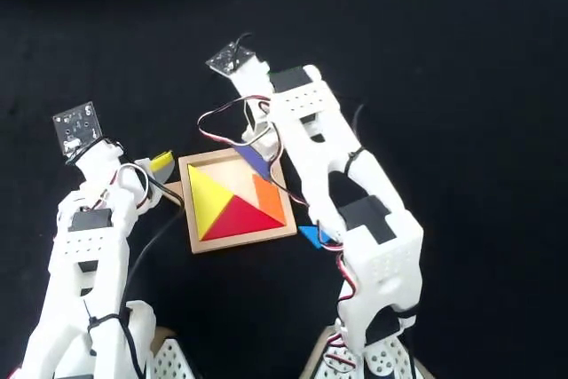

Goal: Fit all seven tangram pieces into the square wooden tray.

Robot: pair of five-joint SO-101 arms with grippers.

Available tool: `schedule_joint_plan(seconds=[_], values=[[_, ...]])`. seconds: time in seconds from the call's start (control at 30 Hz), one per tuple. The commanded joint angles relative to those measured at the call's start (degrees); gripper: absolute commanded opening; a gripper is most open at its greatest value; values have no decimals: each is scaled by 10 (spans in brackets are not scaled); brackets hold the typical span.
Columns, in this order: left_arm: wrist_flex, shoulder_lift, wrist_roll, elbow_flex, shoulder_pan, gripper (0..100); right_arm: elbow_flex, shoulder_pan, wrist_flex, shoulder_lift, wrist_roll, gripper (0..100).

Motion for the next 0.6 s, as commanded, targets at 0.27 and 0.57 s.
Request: schedule_joint_plan(seconds=[0.27,0.57], values=[[-12,1,4,-4,23,317,-92,-10,-95,68,3,13],[-12,1,4,-4,23,317,-195,-34,25,138,-1,11]])
